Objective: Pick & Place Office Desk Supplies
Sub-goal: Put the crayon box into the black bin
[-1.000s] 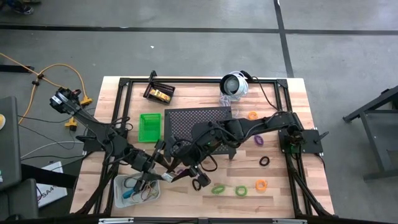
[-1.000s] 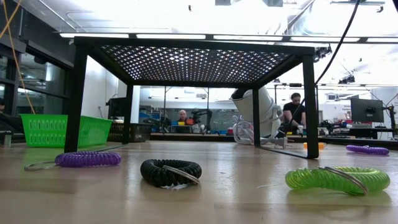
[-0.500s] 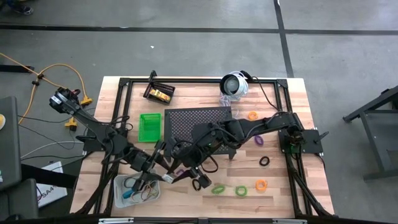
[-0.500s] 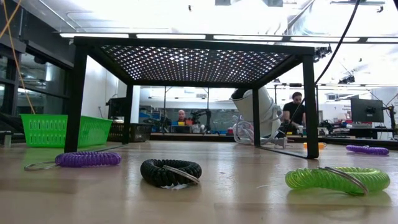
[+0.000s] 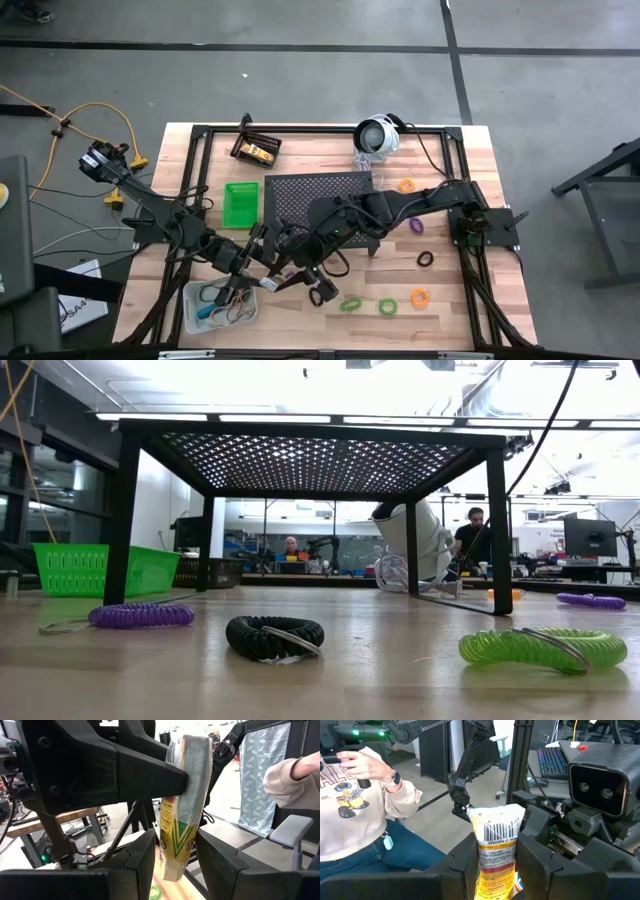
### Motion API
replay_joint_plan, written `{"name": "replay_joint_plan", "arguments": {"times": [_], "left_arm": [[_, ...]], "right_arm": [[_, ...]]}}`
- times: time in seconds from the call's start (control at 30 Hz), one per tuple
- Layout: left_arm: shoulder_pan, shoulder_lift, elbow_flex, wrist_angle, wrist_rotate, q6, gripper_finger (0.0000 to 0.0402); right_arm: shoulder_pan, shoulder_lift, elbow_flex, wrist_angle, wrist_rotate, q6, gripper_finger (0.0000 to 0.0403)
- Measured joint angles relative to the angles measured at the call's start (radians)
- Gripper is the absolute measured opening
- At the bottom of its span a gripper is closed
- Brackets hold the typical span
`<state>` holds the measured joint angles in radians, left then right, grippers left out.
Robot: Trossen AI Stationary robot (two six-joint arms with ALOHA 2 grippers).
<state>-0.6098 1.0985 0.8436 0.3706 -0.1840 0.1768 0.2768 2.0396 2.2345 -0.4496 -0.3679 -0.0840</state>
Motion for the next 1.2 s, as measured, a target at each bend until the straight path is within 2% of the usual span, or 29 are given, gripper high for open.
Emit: {"name": "replay_joint_plan", "arguments": {"times": [0.33, 0.53, 0.73, 0.97, 1.2], "left_arm": [[0.000, 0.000, 0.000, 0.001, 0.006, -0.001, 0.0134], [0.000, 0.000, 0.000, 0.004, 0.006, -0.014, 0.0134], [0.000, 0.000, 0.000, 0.007, 0.011, -0.020, 0.0134], [0.001, 0.000, 0.000, 0.016, 0.074, -0.039, 0.0134], [0.000, 0.000, 0.000, 0.023, 0.083, -0.039, 0.0134]], "right_arm": [[0.000, 0.000, 0.000, -0.007, 0.003, -0.026, 0.0110], [0.006, 0.000, 0.000, -0.007, 0.043, -0.034, 0.0110], [0.019, 0.000, 0.000, -0.007, 0.087, -0.109, 0.0110], [0.027, 0.000, 0.000, 0.002, 0.085, -0.184, 0.0110], [0.034, 0.000, 0.000, 0.034, 0.090, -0.241, 0.0110]]}}
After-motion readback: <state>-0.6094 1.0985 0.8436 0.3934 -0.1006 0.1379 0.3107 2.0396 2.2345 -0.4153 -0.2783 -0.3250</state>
